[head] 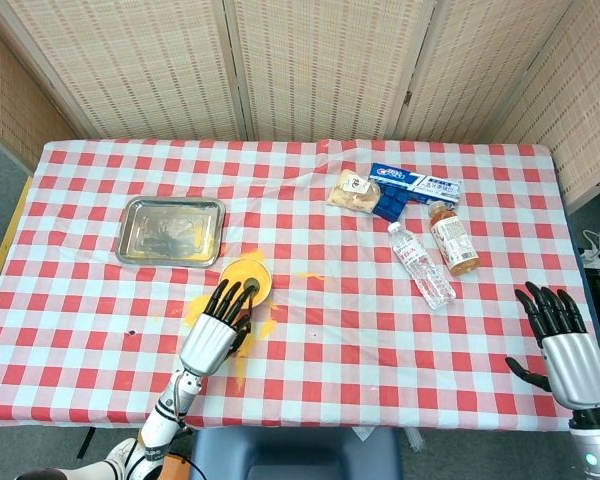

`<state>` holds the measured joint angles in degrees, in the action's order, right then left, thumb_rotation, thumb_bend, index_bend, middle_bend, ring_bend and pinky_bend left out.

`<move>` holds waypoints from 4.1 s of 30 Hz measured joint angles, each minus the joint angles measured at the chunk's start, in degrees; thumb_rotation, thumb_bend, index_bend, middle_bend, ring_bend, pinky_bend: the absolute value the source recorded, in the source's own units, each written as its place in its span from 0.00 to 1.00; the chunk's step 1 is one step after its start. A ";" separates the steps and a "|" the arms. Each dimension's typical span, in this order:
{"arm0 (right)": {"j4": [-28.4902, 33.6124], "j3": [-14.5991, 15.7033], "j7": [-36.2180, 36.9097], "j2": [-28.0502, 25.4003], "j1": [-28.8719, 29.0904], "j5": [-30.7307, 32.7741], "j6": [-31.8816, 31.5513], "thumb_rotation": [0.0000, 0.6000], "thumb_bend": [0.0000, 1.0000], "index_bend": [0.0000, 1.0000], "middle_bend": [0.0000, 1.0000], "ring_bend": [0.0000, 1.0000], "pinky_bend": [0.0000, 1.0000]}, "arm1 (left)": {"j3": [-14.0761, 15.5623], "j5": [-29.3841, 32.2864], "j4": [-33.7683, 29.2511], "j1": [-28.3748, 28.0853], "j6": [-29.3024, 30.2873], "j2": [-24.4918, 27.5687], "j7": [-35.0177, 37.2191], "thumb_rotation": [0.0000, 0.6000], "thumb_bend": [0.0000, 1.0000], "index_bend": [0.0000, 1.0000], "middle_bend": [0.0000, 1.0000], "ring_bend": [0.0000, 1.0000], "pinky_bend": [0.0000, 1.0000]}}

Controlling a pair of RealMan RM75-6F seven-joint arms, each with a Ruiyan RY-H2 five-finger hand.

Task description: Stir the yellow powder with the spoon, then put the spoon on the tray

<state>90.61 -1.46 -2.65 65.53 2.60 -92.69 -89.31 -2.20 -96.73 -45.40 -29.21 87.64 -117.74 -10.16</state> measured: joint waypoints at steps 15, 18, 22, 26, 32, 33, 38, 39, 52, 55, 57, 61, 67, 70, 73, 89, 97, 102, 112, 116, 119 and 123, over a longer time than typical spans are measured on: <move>0.01 -0.04 0.10 -0.08 -0.07 0.02 -0.10 1.00 0.06 0.00 0.00 0.00 0.00 | -0.26 0.48 0.40 -0.37 -0.43 -0.49 0.51 1.00 0.42 0.54 0.09 0.00 0.04; 0.00 -0.05 0.09 -0.06 -0.05 0.04 -0.07 1.00 0.06 0.00 0.00 0.00 0.00 | -0.23 0.39 0.43 -0.41 -0.20 -0.59 0.74 1.00 0.42 0.55 0.09 0.00 0.05; 0.01 -0.06 0.10 -0.07 -0.08 0.04 -0.14 1.00 0.06 0.00 0.00 0.00 0.00 | -0.23 0.41 0.67 -0.45 -0.06 -0.77 1.52 1.00 0.42 0.56 0.10 0.00 0.05; 0.01 -0.08 0.11 -0.07 -0.07 0.06 -0.10 1.00 0.06 0.00 0.00 0.00 0.00 | -0.28 0.60 0.96 -0.48 -0.22 -0.95 1.75 1.00 0.42 0.56 0.10 0.00 0.05; -0.01 -0.11 0.10 -0.06 -0.09 0.10 -0.15 1.00 0.06 0.00 0.00 0.00 0.00 | -0.24 0.73 1.26 -0.54 -0.41 -1.03 1.96 1.00 0.42 0.54 0.10 0.00 0.05; -0.02 -0.11 0.10 -0.06 -0.09 0.11 -0.13 1.00 0.06 0.00 0.00 0.00 0.00 | -0.20 0.71 1.27 -0.55 -0.42 -1.04 2.04 1.00 0.42 0.53 0.10 0.00 0.05; 0.01 -0.14 0.07 -0.07 -0.08 0.19 -0.09 1.00 0.06 0.00 0.00 0.00 0.00 | -0.07 0.54 1.36 -0.67 -0.28 -1.13 2.16 1.00 0.42 0.51 0.10 0.00 0.05; 0.01 -0.15 0.07 -0.08 -0.08 0.20 -0.09 1.00 0.06 0.00 0.00 0.00 0.00 | -0.07 0.52 1.37 -0.68 -0.24 -1.16 2.18 1.00 0.42 0.51 0.10 0.00 0.05; 0.08 -0.14 0.23 -0.22 -0.12 0.18 -0.12 1.00 0.06 0.00 0.00 0.00 0.00 | -0.08 0.84 1.40 -0.73 -0.55 -1.34 2.50 1.00 0.42 0.57 0.11 0.00 0.05; 0.10 -0.11 0.20 -0.20 -0.11 0.17 -0.07 1.00 0.06 0.00 0.00 0.00 0.00 | -0.12 0.83 1.39 -0.76 -0.47 -1.41 2.65 1.00 0.42 0.58 0.11 0.00 0.05; 0.09 -0.11 0.24 -0.21 -0.12 0.18 -0.09 1.00 0.06 0.00 0.00 0.00 0.00 | -0.19 0.83 1.45 -0.78 -0.28 -1.44 2.86 1.00 0.42 0.59 0.12 0.00 0.05; 0.07 -0.16 0.32 -0.26 -0.14 0.17 -0.18 1.00 0.06 0.00 0.00 0.00 0.00 | -0.36 0.79 1.45 -0.81 0.28 -1.48 3.96 1.00 0.46 0.63 0.14 0.00 0.05; 0.05 -0.17 0.35 -0.28 -0.17 0.20 -0.21 1.00 0.06 0.00 0.00 0.00 0.00 | -0.93 0.64 1.50 -0.94 1.93 -1.52 5.49 1.00 0.60 0.70 0.20 0.00 0.05; 0.06 -0.16 0.32 -0.27 -0.17 0.19 -0.20 1.00 0.06 0.00 0.00 0.00 0.00 | -1.36 0.63 1.32 -1.08 2.67 -1.41 6.74 1.00 0.68 0.74 0.23 0.01 0.05; 0.10 -0.17 0.28 -0.26 -0.17 0.24 -0.18 1.00 0.06 0.00 0.00 0.00 0.00 | -1.97 0.84 0.85 -1.32 3.04 -1.13 8.60 1.00 0.73 0.77 0.26 0.03 0.05; -0.06 -0.63 -0.07 -0.04 -0.10 1.21 0.13 1.00 0.06 0.00 0.00 0.00 0.00 | -7.08 4.73 -7.69 -3.90 0.58 4.06 19.84 1.00 0.70 0.80 0.35 0.07 0.05; -0.12 -0.73 0.20 -0.11 -0.01 1.44 0.32 1.00 0.06 0.00 0.00 0.00 0.00 | -7.33 8.43 -23.36 -3.64 -5.98 10.14 20.27 1.00 0.70 0.81 0.35 0.07 0.05; -0.09 -0.72 0.29 -0.19 -0.15 1.26 -0.05 1.00 0.06 0.00 0.00 0.00 0.00 | -7.93 12.17 -30.22 -3.73 -11.19 13.65 18.31 1.00 0.70 0.81 0.35 0.07 0.05; -0.20 -0.88 0.09 -0.11 -0.15 1.61 0.05 1.00 0.06 0.00 0.00 0.00 0.00 | -10.53 17.33 -30.04 -4.40 -15.61 14.87 17.37 1.00 0.71 0.81 0.35 0.07 0.05; -0.21 -0.87 -0.13 -0.03 -0.09 1.71 0.24 1.00 0.06 0.00 0.00 0.00 0.00 | -11.05 17.50 -28.48 -4.79 -15.77 14.57 17.31 1.00 0.71 0.81 0.36 0.07 0.05; -0.19 -0.99 -0.18 -0.04 -0.17 1.80 0.00 1.00 0.06 0.00 0.00 0.00 0.00 | -11.54 17.54 -26.27 -5.23 -15.76 14.04 17.25 1.00 0.71 0.81 0.36 0.07 0.05; -0.23 -1.00 -0.26 0.00 -0.19 1.90 0.08 1.00 0.06 0.00 0.00 0.00 0.00 | -12.23 17.35 -23.32 -5.69 -14.99 13.04 17.71 1.00 0.71 0.81 0.36 0.08 0.05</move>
<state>90.38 -2.46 -2.91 65.53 2.42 -90.78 -89.22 -14.43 -79.37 -68.72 -34.90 72.65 -104.70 7.55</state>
